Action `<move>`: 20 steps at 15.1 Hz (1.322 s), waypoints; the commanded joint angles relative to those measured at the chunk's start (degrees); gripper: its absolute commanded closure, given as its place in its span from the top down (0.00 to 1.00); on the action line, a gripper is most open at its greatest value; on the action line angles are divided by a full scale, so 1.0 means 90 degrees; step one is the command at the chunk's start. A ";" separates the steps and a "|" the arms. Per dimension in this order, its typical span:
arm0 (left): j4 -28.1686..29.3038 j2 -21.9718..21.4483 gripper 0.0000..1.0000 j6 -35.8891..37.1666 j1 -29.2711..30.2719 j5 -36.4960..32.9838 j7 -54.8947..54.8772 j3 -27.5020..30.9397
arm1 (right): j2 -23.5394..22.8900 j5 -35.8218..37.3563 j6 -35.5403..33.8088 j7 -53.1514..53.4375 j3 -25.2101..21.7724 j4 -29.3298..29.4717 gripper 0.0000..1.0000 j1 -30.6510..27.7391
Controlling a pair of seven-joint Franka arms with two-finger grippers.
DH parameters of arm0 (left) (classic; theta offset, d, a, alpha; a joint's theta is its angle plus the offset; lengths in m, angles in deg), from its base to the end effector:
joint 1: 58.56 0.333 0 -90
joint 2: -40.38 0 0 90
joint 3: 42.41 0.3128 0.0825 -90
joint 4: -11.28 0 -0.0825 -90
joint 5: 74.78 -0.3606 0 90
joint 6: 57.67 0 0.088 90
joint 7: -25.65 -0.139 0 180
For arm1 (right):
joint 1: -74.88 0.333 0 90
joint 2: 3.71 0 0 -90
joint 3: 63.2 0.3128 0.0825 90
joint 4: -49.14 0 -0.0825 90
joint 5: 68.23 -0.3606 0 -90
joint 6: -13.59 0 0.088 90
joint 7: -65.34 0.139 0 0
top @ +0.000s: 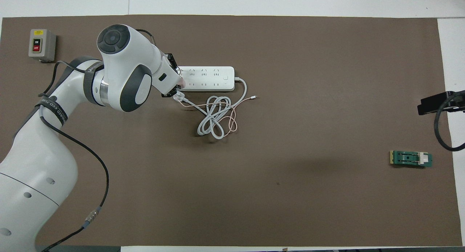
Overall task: Plug charger into power strip
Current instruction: 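Push the charger prongs into the power strip socket with the left gripper, then open the left gripper and lift it away from the plugged charger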
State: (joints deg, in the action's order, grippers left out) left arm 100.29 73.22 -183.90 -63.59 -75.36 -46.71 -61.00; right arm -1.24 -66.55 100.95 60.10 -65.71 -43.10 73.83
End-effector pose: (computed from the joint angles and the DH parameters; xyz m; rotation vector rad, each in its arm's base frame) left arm 0.6420 -0.2466 0.3157 2.0837 -2.1953 0.2468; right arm 0.5100 -0.0364 0.5905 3.1164 0.0447 -0.0687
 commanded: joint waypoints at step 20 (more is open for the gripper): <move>0.0100 -0.3003 1.00 0.3537 0.1272 -0.0189 0.3855 0.0171 | 0.0087 0.0018 -0.0078 -0.0111 -0.0005 -0.0045 1.00 0.0019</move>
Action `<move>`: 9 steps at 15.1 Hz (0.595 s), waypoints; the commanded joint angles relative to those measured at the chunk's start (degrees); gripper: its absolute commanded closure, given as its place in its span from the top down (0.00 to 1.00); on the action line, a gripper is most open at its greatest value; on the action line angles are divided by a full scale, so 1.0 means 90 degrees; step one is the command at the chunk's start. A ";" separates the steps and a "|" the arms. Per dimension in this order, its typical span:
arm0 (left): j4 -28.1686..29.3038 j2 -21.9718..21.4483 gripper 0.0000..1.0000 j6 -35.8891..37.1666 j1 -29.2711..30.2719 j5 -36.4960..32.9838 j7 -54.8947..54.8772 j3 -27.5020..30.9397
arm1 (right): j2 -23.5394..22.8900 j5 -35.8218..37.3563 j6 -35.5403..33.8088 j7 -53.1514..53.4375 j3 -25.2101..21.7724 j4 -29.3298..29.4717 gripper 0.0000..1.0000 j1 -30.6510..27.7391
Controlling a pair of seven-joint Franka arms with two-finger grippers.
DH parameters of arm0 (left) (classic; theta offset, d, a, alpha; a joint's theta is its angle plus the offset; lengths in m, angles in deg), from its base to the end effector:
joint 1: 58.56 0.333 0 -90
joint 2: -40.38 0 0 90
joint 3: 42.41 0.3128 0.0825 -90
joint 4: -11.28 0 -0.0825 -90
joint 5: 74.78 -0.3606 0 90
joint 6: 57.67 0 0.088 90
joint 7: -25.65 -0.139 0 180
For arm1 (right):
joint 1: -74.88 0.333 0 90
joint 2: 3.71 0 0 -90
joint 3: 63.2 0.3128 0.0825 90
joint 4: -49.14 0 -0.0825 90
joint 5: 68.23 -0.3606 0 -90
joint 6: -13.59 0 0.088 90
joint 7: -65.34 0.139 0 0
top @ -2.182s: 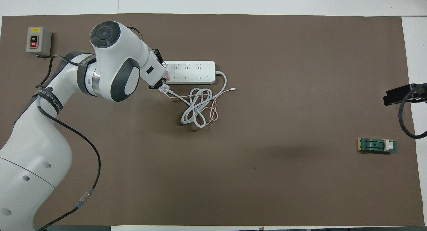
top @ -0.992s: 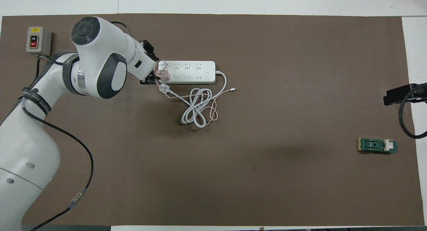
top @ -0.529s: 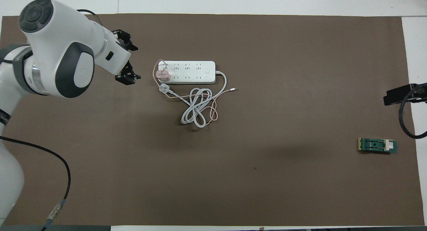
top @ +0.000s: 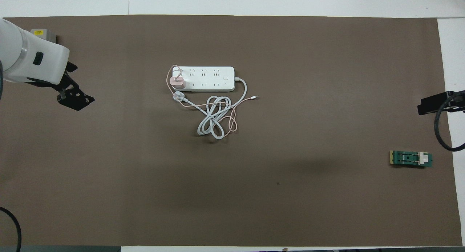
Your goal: Plug charger into power strip
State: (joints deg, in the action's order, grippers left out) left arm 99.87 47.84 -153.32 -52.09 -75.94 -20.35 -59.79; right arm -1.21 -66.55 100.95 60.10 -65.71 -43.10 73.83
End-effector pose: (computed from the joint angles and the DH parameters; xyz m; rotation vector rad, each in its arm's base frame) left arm 0.5674 -0.0971 0.5400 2.7464 -1.4877 0.0072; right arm 0.5099 -0.0364 0.5907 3.1164 0.0447 -0.0679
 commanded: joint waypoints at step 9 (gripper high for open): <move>0.0196 -0.0477 1.00 0.0472 0.0091 -0.0134 0.4261 0.0026 | 0.0094 0.0009 -0.0068 -0.0111 0.0005 -0.0054 1.00 0.0088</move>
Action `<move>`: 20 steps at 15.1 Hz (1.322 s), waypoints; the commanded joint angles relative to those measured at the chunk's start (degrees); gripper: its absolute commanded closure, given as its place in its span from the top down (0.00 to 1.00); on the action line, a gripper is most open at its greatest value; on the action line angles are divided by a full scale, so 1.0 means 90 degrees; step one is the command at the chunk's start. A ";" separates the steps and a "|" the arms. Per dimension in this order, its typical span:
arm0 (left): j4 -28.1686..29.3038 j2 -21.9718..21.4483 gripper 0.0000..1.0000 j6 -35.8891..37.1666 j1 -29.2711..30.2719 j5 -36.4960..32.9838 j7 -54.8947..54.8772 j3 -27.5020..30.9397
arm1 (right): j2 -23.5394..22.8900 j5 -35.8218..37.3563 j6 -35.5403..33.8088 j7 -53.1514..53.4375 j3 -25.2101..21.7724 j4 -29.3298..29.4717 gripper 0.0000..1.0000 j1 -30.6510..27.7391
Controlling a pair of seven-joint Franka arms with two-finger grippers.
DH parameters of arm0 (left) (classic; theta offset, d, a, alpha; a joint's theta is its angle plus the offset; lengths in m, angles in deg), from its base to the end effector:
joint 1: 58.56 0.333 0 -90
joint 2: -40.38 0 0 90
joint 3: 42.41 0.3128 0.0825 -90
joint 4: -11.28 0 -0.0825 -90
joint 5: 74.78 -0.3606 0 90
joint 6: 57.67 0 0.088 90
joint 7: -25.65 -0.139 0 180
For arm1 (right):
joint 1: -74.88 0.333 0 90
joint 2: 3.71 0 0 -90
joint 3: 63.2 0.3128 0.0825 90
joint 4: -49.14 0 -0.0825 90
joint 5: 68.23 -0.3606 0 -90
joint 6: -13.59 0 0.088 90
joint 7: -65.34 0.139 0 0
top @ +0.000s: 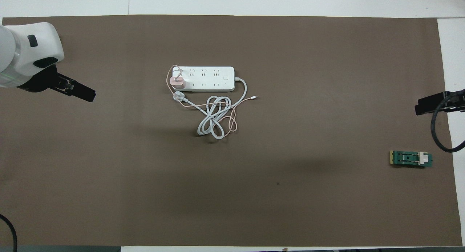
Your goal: Plug charger into power strip
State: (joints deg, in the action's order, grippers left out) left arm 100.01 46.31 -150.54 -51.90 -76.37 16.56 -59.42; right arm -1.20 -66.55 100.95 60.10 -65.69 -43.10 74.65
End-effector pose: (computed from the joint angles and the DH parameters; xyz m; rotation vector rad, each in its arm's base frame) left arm 0.5560 -0.0902 0.5492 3.0938 -0.5310 -0.0420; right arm 0.5103 -0.0289 0.5908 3.1157 0.0675 -0.0673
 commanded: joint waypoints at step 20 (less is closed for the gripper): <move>0.0463 -0.0696 1.00 0.1061 -0.0200 0.0001 0.1703 0.0549 | 0.0092 0.0018 -0.0058 -0.0102 0.0003 -0.0064 1.00 0.0153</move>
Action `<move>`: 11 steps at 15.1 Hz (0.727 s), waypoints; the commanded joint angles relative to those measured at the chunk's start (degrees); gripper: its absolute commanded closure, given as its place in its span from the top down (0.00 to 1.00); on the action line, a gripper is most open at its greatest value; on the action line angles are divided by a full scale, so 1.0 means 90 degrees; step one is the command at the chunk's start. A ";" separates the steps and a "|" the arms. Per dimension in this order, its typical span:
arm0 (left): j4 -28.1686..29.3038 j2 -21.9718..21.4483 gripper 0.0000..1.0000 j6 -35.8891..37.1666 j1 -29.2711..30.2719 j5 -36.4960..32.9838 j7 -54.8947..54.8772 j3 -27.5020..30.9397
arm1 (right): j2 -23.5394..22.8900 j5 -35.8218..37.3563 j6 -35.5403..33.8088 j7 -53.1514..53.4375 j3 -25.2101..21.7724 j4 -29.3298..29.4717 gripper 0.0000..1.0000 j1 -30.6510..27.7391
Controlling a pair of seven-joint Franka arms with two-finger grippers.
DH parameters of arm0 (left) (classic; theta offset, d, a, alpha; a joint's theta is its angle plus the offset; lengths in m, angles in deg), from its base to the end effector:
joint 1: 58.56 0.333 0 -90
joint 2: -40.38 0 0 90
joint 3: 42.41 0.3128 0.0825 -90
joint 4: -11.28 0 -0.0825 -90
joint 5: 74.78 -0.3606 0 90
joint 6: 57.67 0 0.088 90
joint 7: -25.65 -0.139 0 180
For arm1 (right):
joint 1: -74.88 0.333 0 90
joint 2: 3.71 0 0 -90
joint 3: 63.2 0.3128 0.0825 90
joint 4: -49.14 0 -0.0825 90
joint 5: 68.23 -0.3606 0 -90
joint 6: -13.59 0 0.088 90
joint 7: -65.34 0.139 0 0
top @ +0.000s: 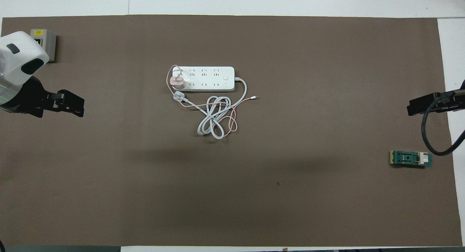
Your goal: Plug charger into power strip
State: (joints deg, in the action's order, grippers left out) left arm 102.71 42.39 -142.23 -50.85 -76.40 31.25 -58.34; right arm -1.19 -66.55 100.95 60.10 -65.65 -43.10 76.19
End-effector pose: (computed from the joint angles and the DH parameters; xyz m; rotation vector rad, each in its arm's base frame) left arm 0.5190 -0.0686 0.5532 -3.0950 0.0709 0.2331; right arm 0.5109 -0.0148 0.5909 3.1138 0.1104 -0.0665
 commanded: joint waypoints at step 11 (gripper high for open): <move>0.0222 -0.0204 1.00 -0.0008 -0.0789 0.0454 -0.0007 0.1272 | 0.0091 0.0018 -0.0058 -0.0102 -0.0001 -0.0054 1.00 -0.0019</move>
State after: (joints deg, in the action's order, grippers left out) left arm 104.97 40.19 -141.72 -56.66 -72.82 31.24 -47.66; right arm -1.19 -66.55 100.95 60.10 -65.66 -43.10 76.19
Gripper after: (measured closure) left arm 0.000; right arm 0.000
